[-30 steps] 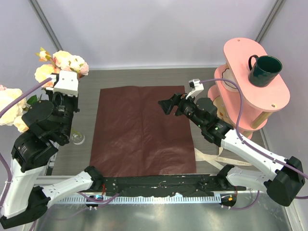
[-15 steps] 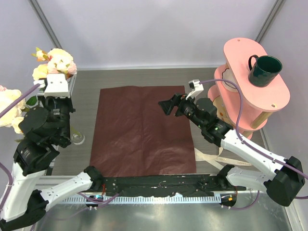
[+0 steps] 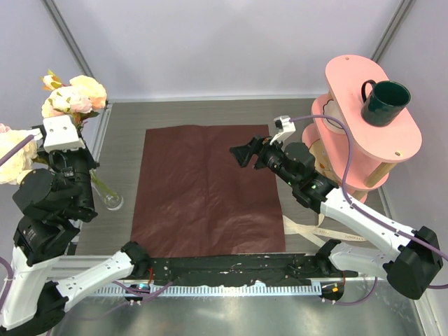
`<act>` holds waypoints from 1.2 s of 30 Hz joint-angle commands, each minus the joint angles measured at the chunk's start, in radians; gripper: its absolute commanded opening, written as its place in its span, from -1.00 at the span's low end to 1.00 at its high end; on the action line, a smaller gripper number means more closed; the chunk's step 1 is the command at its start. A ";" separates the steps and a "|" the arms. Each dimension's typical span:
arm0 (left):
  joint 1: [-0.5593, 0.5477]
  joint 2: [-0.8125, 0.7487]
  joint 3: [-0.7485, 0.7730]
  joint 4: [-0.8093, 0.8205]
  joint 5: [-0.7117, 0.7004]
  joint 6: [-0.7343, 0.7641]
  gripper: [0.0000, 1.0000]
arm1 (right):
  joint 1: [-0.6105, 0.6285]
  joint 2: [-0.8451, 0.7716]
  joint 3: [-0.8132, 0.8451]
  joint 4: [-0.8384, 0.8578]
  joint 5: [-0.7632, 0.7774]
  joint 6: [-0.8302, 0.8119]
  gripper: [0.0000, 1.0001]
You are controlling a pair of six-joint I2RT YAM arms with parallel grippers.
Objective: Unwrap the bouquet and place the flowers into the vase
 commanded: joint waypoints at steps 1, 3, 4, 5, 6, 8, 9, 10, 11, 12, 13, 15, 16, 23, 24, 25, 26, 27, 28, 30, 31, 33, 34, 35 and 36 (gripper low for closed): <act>-0.002 0.013 0.001 0.074 -0.062 -0.015 -0.56 | -0.003 -0.005 0.003 0.047 -0.006 0.004 0.76; -0.002 0.014 -0.002 0.080 -0.081 -0.009 -0.52 | -0.003 -0.005 0.003 0.047 -0.007 0.005 0.76; -0.002 0.013 -0.004 0.086 -0.086 -0.011 -0.44 | -0.003 -0.005 0.003 0.046 -0.007 0.007 0.76; -0.002 0.011 -0.002 0.088 -0.090 -0.009 -0.41 | -0.002 -0.007 0.001 0.046 -0.007 0.007 0.76; -0.002 0.007 -0.007 0.091 -0.098 -0.011 -0.37 | -0.003 -0.007 0.001 0.046 -0.007 0.005 0.76; -0.004 0.002 -0.008 0.105 -0.109 -0.009 -0.24 | -0.005 -0.008 0.000 0.043 -0.006 0.005 0.76; -0.002 -0.007 -0.008 0.109 -0.116 -0.011 -0.11 | -0.005 -0.008 0.000 0.044 -0.006 0.004 0.76; -0.002 -0.010 -0.007 0.119 -0.121 -0.011 -0.05 | -0.005 -0.008 0.000 0.044 -0.007 0.004 0.76; -0.002 -0.013 -0.004 0.120 -0.122 -0.014 0.01 | -0.005 -0.010 -0.002 0.043 -0.007 0.004 0.76; -0.002 -0.016 0.011 0.119 -0.127 -0.036 0.07 | -0.005 -0.008 0.000 0.043 -0.007 0.005 0.76; -0.002 -0.015 0.025 0.085 -0.119 -0.058 0.18 | -0.005 -0.008 0.000 0.043 -0.009 0.005 0.76; -0.002 -0.010 0.080 0.036 -0.103 -0.127 0.24 | -0.005 -0.008 0.000 0.043 -0.009 0.005 0.76; -0.002 -0.003 0.097 -0.005 -0.096 -0.150 0.25 | -0.005 -0.008 0.000 0.044 -0.009 0.007 0.76; -0.002 0.014 0.217 -0.134 -0.026 -0.290 0.32 | -0.005 -0.005 0.003 0.041 -0.013 0.007 0.76; -0.002 0.016 0.248 -0.147 -0.015 -0.319 0.33 | -0.005 -0.005 0.003 0.041 -0.012 0.007 0.76; -0.002 0.019 0.263 -0.162 -0.006 -0.346 0.33 | -0.005 -0.005 0.003 0.038 -0.012 0.007 0.76; -0.002 0.025 0.280 -0.171 0.005 -0.360 0.34 | -0.003 -0.007 0.003 0.038 -0.012 0.007 0.76; -0.002 0.028 0.307 -0.179 0.029 -0.369 0.35 | -0.005 -0.005 0.005 0.035 -0.012 0.007 0.76; -0.002 0.031 0.321 -0.191 0.043 -0.380 0.34 | -0.005 -0.008 0.005 0.035 -0.012 0.007 0.76; -0.002 0.043 0.360 -0.212 0.083 -0.405 0.35 | -0.005 -0.008 0.005 0.035 -0.012 0.007 0.76; -0.004 0.046 0.369 -0.219 0.094 -0.409 0.36 | -0.005 -0.008 0.006 0.033 -0.013 0.007 0.77; -0.002 0.050 0.392 -0.226 0.121 -0.429 0.36 | -0.005 -0.008 0.006 0.032 -0.013 0.007 0.76; -0.002 0.050 0.395 -0.226 0.128 -0.434 0.36 | -0.006 -0.008 0.006 0.030 -0.013 0.008 0.76; -0.002 0.050 0.404 -0.225 0.135 -0.438 0.36 | -0.005 -0.008 0.006 0.029 -0.013 0.007 0.76; -0.004 0.048 0.409 -0.220 0.146 -0.448 0.36 | -0.005 -0.008 0.006 0.029 -0.013 0.008 0.77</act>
